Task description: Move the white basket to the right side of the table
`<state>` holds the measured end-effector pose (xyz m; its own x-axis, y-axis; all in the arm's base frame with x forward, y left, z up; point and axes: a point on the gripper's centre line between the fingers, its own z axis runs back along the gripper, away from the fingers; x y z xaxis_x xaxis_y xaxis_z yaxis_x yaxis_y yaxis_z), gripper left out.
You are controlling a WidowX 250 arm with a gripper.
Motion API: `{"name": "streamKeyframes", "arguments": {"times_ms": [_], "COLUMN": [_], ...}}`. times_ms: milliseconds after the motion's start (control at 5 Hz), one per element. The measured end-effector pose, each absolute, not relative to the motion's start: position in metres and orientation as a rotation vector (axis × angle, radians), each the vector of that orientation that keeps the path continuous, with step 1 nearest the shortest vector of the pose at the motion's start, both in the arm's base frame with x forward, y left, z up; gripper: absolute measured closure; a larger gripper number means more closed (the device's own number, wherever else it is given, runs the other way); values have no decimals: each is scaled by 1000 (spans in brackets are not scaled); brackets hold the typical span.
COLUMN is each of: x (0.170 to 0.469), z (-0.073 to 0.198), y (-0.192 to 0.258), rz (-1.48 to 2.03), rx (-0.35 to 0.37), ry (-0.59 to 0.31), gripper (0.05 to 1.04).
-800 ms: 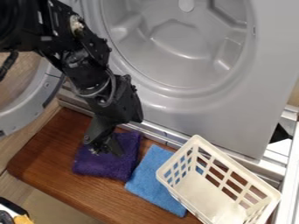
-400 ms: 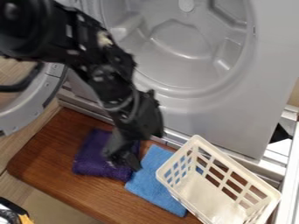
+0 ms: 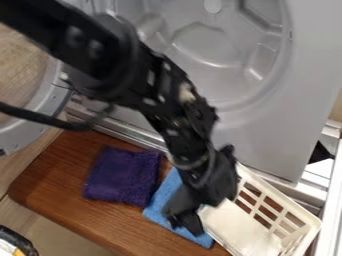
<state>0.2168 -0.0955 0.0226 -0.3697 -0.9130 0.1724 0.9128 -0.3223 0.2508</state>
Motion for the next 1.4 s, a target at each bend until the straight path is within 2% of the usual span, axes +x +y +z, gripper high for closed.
{"name": "streamKeyframes", "arguments": {"times_ms": [400,600,800,1000,1200,1400], "x": [214,218,226,228,232,232], "z": [-8,-22,-35,-48,-50,-48], "y": [-107,-107,-110,-114,-113,-108], "rz": [-2008,-2008,-2014,-2028,-2047,-2061], "rx": [-9,-40,-48,-75,-97,-80], "ry": [-287,-274,-267,-275,-250,-216], "gripper": [83,83,137,422,711,876]}}
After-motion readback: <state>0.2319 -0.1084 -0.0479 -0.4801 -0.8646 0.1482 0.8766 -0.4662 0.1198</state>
